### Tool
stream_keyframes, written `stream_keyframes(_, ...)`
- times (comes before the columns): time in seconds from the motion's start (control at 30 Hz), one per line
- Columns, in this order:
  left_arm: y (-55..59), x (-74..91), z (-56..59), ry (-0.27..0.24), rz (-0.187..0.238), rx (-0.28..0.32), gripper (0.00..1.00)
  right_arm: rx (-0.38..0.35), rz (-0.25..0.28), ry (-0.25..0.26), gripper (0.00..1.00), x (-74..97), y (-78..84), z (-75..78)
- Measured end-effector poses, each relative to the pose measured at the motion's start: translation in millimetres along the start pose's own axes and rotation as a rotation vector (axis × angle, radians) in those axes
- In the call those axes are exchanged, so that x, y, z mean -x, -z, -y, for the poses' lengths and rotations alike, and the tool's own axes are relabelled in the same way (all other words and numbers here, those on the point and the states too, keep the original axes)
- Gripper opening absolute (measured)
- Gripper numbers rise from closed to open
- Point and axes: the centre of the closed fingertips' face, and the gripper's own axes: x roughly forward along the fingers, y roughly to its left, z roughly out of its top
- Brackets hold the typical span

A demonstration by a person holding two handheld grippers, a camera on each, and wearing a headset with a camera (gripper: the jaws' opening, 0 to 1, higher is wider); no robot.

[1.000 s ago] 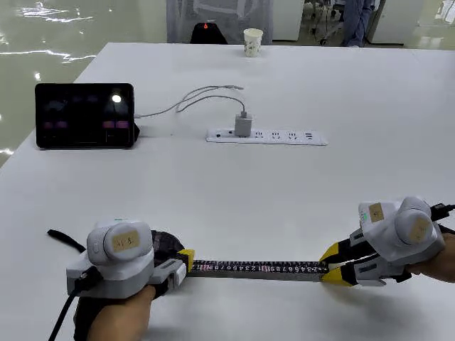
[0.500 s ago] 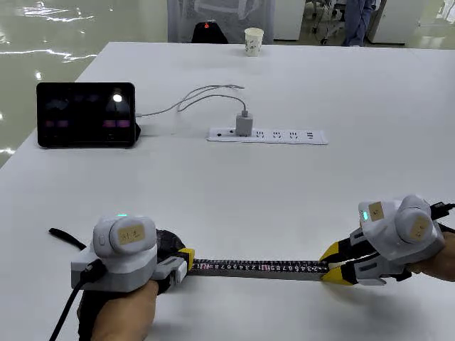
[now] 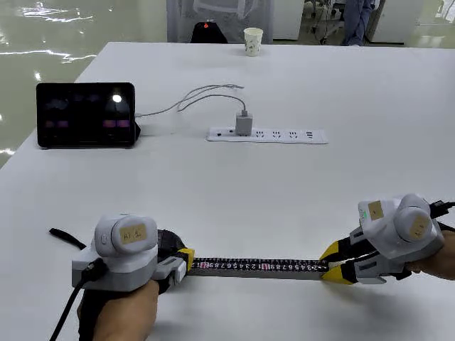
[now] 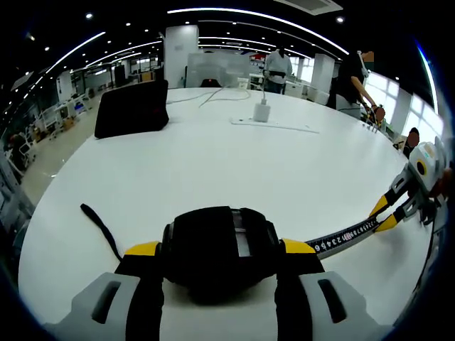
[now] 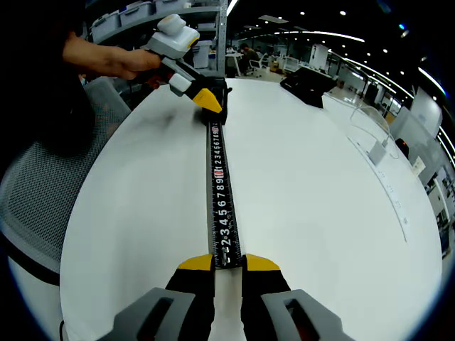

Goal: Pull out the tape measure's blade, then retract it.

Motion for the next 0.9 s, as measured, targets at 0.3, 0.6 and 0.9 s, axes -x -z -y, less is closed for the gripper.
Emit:
stream_keyframes(0.3,0.0,-0.2,-0.1,0.006,-0.008,0.005,0.58,0.002,-0.006,0.002,0.1,-0.2,0.8,0.8)
stream_keyframes(0.6,0.1,0.3,-0.2,0.013,-0.01,0.011,0.58,0.007,-0.014,-0.003,0.1,-0.4,1.3,1.1)
stream_keyframes(0.9,0.3,-0.1,-0.2,0.017,-0.013,0.021,0.58,0.009,-0.01,-0.006,0.1,-3.4,-2.4,0.9)
